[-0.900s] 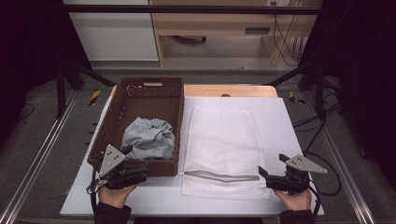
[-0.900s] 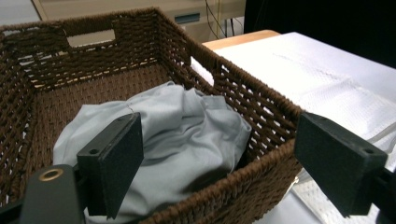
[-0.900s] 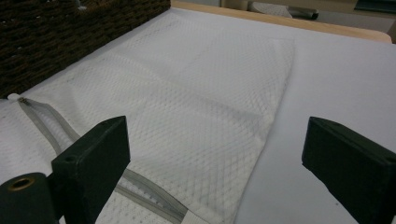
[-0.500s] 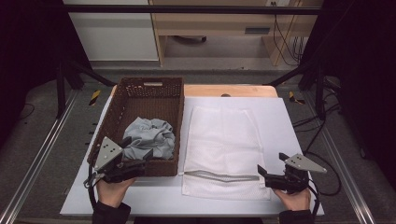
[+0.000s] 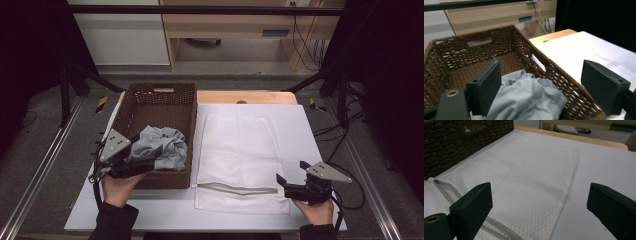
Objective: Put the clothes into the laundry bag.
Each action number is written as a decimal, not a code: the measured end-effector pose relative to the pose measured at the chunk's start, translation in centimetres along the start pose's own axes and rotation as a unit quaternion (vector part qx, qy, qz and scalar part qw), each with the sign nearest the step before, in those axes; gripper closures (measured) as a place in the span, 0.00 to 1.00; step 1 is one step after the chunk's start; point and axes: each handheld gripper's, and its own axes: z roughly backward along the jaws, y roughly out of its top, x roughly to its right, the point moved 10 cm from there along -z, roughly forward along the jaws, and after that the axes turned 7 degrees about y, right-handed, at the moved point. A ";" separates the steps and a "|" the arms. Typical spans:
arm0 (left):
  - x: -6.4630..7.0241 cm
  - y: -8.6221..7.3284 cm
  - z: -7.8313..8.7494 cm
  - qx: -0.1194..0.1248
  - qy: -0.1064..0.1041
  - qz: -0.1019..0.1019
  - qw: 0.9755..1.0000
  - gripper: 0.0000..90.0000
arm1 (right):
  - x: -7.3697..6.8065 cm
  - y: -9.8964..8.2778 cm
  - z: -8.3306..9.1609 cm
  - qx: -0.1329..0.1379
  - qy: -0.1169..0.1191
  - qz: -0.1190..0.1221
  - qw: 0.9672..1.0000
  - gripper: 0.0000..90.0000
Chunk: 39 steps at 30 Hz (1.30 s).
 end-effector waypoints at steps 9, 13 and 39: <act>-1.5 0.5 -3.2 -0.037 0.015 -0.032 0.999 0.19 | 0.0 -0.3 -0.3 -0.007 0.002 0.000 1.000 0.07; -2.2 0.1 -4.7 -0.059 0.015 -0.040 0.997 0.20 | 0.0 -0.3 -0.4 -0.010 0.000 0.001 1.000 0.07; -2.8 -5.8 -9.5 -0.202 -0.024 -0.109 0.973 0.20 | 0.0 -1.2 -0.9 -0.035 0.008 -0.003 0.999 0.05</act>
